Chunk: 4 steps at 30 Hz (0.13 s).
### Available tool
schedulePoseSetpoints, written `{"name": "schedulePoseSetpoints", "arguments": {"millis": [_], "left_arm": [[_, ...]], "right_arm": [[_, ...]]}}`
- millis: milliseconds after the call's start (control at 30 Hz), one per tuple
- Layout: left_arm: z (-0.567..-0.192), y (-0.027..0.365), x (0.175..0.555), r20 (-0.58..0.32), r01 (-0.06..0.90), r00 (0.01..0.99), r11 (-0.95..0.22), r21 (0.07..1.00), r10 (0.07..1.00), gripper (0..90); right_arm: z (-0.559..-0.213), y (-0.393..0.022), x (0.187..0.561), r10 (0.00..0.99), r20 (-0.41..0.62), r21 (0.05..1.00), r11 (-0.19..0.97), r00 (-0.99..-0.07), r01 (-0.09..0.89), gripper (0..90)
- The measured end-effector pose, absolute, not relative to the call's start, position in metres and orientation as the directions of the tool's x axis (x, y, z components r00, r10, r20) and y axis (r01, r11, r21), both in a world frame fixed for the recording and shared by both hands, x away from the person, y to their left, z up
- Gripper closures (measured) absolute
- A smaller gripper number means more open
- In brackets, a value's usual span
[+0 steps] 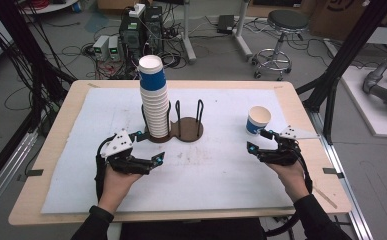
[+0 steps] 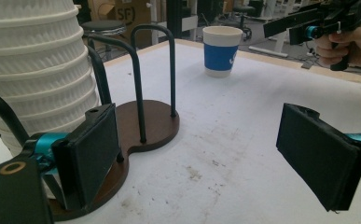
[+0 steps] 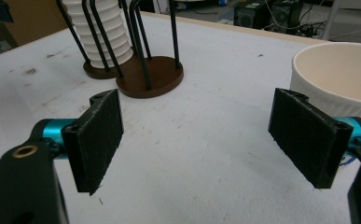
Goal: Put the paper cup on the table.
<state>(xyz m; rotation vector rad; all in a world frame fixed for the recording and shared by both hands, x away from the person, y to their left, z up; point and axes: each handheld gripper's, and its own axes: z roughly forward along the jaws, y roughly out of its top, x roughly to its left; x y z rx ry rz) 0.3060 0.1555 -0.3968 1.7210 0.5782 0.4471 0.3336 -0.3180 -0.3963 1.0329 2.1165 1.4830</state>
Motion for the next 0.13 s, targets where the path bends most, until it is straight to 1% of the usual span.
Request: {"name": "schedulePoseSetpoints", "arguments": {"millis": [133], "left_arm": [[-0.3971,0.1558,0.3063,-0.011,0.141,0.801,-0.171,0.975,0.599,13.4]], "right_arm": [[-0.3968,-0.3177,0.3342,0.735,0.123,0.913,0.18,-0.666,0.367,18.2]]}}
